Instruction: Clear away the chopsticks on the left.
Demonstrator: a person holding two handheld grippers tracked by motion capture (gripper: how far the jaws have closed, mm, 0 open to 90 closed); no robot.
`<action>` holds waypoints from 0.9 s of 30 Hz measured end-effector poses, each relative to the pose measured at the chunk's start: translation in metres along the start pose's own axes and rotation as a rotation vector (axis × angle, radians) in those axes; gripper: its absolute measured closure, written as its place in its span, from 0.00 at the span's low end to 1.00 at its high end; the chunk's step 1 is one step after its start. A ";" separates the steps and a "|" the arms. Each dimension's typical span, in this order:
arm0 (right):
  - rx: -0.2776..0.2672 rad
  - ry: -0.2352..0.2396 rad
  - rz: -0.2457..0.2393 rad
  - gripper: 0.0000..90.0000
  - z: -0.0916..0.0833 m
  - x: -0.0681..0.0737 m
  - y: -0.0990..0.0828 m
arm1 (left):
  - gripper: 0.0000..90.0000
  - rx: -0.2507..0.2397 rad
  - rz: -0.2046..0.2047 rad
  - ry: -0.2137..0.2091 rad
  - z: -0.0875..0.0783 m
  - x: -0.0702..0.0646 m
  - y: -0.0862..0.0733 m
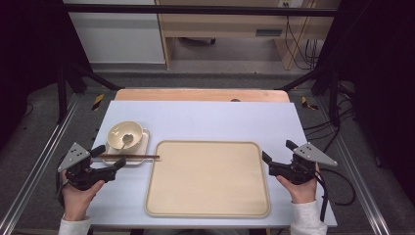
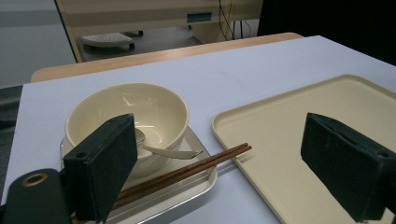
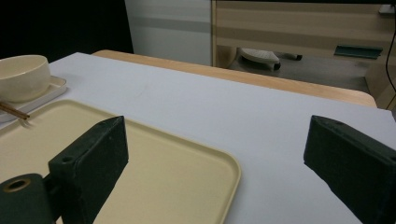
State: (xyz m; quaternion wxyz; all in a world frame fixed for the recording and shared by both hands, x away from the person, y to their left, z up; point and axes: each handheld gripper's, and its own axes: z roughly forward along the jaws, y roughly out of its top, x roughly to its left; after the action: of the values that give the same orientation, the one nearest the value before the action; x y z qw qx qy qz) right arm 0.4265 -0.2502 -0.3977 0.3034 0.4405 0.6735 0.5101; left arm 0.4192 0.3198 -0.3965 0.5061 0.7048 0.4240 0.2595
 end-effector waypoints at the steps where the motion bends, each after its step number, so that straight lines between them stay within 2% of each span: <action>1: 0.000 0.000 0.002 0.07 0.000 0.000 0.000 | 0.12 -0.001 0.002 0.000 0.000 0.000 0.000; 8: 0.011 0.003 0.000 0.08 0.001 0.002 0.000 | 0.12 -0.001 0.012 -0.007 -0.003 0.003 -0.001; 16: 0.018 0.001 -0.009 0.08 0.000 0.002 0.000 | 0.12 -0.004 0.025 -0.007 -0.014 0.014 -0.005; 20: 0.015 -0.002 -0.009 0.08 -0.001 0.003 0.000 | 0.11 0.016 0.028 -0.003 -0.018 0.021 -0.010; 27: 0.020 -0.002 -0.005 0.08 0.000 0.003 0.000 | 0.12 0.098 0.046 0.006 -0.020 0.035 -0.022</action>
State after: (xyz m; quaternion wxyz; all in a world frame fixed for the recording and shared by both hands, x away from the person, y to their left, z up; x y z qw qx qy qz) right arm 0.4249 -0.2478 -0.3979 0.3009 0.4426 0.6793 0.5020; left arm 0.4139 0.3623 -0.4119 0.4637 0.7374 0.4214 0.2524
